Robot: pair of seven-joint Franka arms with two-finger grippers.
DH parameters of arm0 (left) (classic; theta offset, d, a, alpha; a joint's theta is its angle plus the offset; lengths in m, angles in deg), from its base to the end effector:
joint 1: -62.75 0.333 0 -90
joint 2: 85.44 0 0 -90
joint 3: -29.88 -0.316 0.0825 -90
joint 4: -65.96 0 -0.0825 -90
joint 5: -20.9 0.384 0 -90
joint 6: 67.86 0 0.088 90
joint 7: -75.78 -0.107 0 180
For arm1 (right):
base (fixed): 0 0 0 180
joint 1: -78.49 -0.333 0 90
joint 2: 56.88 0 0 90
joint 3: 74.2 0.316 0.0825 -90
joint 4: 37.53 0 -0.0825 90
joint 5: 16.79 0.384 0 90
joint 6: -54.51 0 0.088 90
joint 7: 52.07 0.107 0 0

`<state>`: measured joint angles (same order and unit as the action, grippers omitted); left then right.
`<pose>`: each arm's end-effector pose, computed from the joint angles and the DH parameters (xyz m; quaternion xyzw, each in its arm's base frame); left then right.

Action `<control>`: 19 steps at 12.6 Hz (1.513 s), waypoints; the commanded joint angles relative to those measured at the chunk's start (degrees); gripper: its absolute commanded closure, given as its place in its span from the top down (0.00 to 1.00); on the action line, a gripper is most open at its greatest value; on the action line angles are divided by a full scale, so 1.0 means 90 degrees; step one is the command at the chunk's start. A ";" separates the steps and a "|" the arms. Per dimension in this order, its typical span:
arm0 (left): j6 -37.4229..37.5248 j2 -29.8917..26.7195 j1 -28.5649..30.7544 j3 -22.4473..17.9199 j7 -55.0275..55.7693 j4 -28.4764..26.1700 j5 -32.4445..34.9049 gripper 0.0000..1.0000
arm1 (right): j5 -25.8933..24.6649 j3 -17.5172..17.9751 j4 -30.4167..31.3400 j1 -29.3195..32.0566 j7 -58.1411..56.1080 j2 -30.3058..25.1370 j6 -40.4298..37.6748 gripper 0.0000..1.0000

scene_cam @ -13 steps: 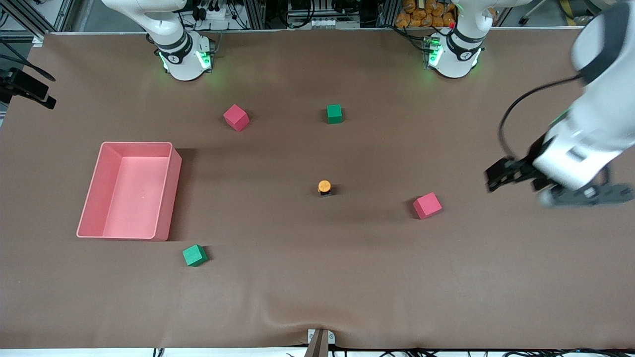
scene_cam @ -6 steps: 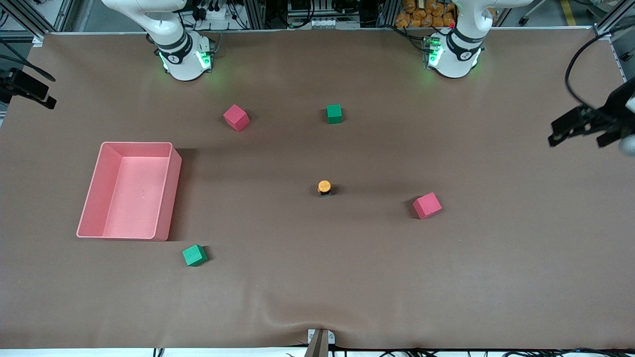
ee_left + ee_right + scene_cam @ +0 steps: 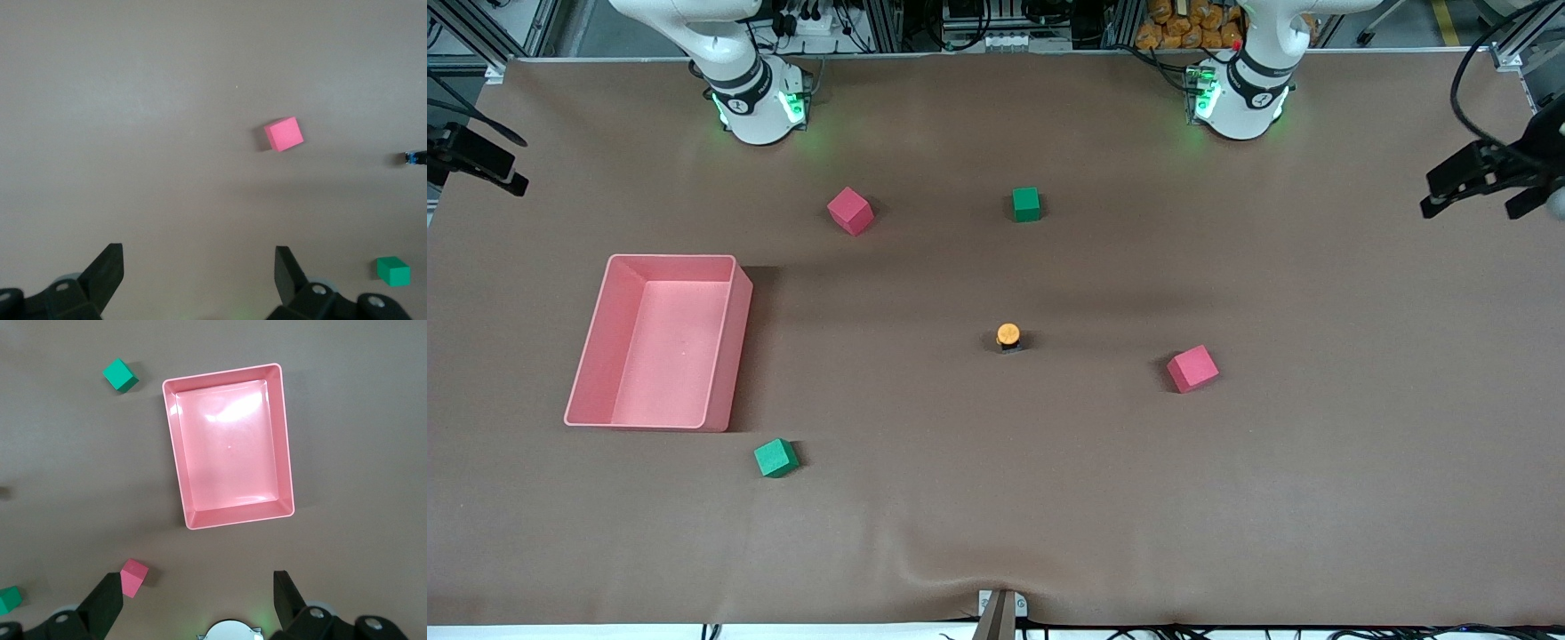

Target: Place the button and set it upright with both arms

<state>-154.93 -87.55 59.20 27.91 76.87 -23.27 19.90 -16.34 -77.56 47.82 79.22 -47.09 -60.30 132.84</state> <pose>0.5378 -0.0164 0.6464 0.9999 -0.0047 -0.0007 0.0093 0.5119 -0.0368 0.6766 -0.9964 0.0783 0.0315 0.0054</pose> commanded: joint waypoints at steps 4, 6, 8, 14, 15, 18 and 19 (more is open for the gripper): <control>-0.0121 -0.0038 -0.0084 -0.0063 -0.0072 -0.0095 -0.0034 1.00 | -0.0089 0.0031 0.0010 0.0007 0.0061 -0.0021 -0.0012 1.00; -0.0219 0.0020 -0.0093 -0.0024 0.0034 -0.0037 0.0053 1.00 | -0.0089 0.0031 0.0019 0.0007 0.0061 -0.0021 -0.0012 1.00; -0.0190 0.0020 -0.0084 -0.0073 0.0084 -0.0027 0.0053 1.00 | -0.0089 0.0031 0.0020 0.0007 0.0061 -0.0021 -0.0012 1.00; -0.0160 0.0040 -0.0084 -0.0054 0.0220 -0.0017 0.0063 1.00 | -0.0089 0.0031 0.0020 0.0007 0.0061 -0.0021 -0.0012 1.00; -0.0160 0.0040 -0.0093 -0.0063 0.0220 -0.0008 0.0053 1.00 | -0.0089 0.0031 0.0020 0.0007 0.0061 -0.0021 -0.0012 1.00; -0.0160 0.0040 -0.0093 -0.0005 0.0211 0.0061 0.0063 1.00 | -0.0089 0.0031 0.0020 0.0017 0.0061 -0.0021 -0.0012 1.00; -0.0160 0.0040 -0.0103 0.0015 0.0211 0.0061 0.0063 1.00 | -0.0089 0.0031 0.0020 0.0017 0.0061 0.0008 -0.0012 1.00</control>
<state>-156.54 -87.53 58.86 27.89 78.28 -23.93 19.88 -16.34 -77.56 47.82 79.22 -47.09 -60.28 132.84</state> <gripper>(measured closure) 0.000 0.000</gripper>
